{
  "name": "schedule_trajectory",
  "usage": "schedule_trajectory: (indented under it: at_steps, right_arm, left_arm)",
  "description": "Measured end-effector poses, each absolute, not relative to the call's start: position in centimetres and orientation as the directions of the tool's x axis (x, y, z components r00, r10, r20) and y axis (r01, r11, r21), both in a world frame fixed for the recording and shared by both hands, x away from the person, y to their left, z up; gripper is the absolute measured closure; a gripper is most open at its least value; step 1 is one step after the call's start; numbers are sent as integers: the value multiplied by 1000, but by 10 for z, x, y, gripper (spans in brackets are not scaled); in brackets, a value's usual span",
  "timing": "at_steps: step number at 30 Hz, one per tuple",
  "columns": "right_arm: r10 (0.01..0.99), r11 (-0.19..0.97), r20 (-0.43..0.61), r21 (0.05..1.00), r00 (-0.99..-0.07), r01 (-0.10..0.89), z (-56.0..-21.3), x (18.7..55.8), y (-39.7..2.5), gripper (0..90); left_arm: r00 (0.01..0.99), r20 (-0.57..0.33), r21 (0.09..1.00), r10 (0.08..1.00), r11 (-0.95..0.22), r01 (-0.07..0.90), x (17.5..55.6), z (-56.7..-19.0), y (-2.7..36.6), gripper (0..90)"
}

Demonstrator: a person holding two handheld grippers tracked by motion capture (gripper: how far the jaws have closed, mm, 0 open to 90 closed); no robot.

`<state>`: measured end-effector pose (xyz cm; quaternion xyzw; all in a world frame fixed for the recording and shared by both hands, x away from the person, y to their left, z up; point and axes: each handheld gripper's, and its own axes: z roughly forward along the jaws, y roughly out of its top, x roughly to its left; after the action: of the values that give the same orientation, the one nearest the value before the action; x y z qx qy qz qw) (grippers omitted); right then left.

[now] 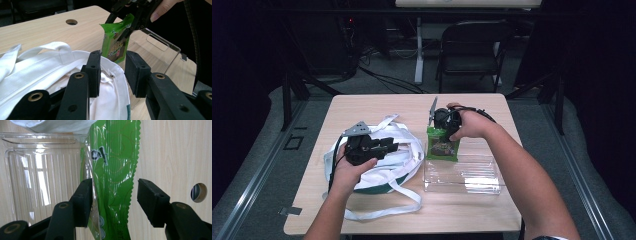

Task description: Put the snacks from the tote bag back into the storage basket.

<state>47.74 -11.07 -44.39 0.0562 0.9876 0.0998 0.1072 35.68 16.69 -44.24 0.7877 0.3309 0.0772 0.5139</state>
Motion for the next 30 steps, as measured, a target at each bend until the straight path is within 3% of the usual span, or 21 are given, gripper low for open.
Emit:
schedule_trajectory:
  at_steps: [30]
  right_arm:
    - [170,961,-208,252,-963,116,-426,470,-122,444]
  left_arm:
    - [760,-238,850,604,-249,464,362,-445,166,639]
